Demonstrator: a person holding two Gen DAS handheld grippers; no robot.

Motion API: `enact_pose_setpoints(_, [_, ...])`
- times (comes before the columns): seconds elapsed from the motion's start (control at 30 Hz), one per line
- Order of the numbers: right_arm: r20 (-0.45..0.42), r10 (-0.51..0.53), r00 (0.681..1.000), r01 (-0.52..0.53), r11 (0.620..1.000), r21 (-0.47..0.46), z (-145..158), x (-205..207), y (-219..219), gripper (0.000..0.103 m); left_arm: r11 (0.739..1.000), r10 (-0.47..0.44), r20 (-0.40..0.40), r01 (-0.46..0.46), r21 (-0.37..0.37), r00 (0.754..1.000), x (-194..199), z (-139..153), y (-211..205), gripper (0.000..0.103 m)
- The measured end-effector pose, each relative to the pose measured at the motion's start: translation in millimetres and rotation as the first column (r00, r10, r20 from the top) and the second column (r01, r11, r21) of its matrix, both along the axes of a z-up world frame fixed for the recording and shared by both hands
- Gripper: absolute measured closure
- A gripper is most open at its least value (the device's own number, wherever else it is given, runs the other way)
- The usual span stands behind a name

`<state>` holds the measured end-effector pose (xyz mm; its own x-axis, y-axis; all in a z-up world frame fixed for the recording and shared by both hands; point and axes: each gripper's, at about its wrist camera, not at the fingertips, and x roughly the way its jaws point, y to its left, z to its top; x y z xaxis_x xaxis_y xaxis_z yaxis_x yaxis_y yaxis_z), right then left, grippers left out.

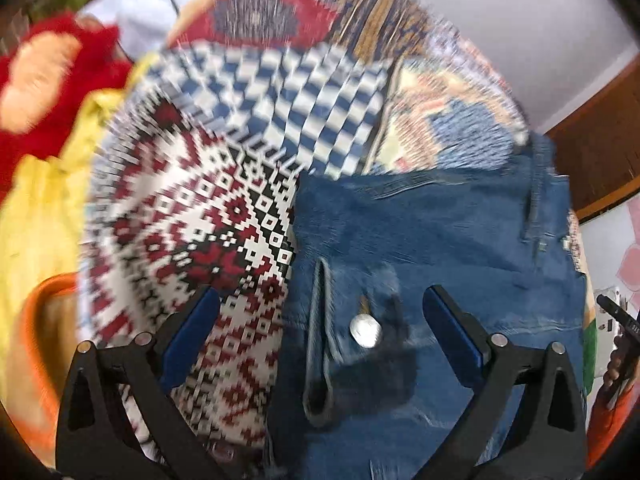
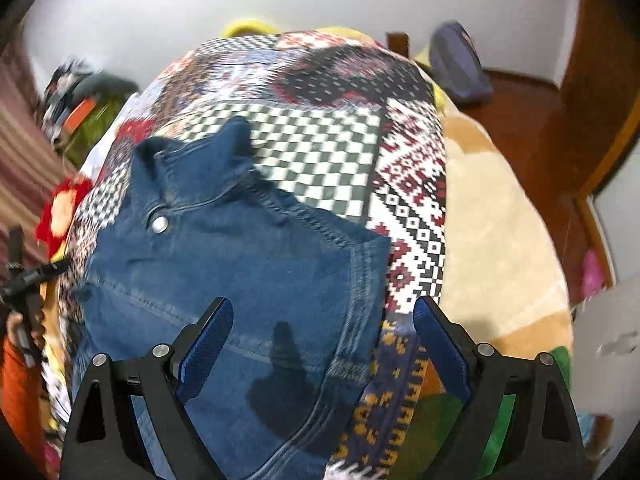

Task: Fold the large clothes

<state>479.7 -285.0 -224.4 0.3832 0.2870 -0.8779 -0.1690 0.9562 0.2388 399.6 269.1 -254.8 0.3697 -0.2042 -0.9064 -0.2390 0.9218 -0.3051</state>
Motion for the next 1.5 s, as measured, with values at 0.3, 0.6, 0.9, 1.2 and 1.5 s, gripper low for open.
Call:
enact_pose_setpoints(0.3, [-0.124, -0.079, 0.989, 0.102, 0.976, 0.191, -54.9, 33.8, -18.2, 0.051, 0.996, -0.022, -0.008, 0.021, -0.084, 1.000, 39.2, -36.5, -8.1, 0.051])
enact_pose_setpoints(0.6, [-0.001, -0.021, 1.000, 0.021, 0.996, 0.085, -25.4, 59.8, 12.1, 0.088, 0.998, 0.034, 0.054, -0.032, -0.046, 0.998, 41.8, -22.8, -3.3, 0.090])
enact_pose_setpoints(0.9, [0.238, 0.065, 0.969, -0.049, 0.996, -0.074, 49.8, 118.3, 80.1, 0.088, 0.977, 0.025, 0.162, -0.059, 0.206, 0.986, 36.7, 30.7, 1.0, 0.094])
enact_pose_setpoints(1.2, [0.147, 0.068, 0.987, -0.036, 0.978, -0.206, -21.4, 148.7, 84.1, 0.088, 0.971, 0.046, 0.087, -0.065, 0.231, 0.995, 59.5, -9.8, 4.8, 0.092])
enact_pose_setpoints(1.5, [0.182, 0.084, 0.980, 0.002, 0.904, -0.428, -54.8, 142.3, 81.3, 0.022, 0.952, 0.021, 0.068, -0.041, 0.302, 0.997, 60.4, -29.9, -4.2, 0.083])
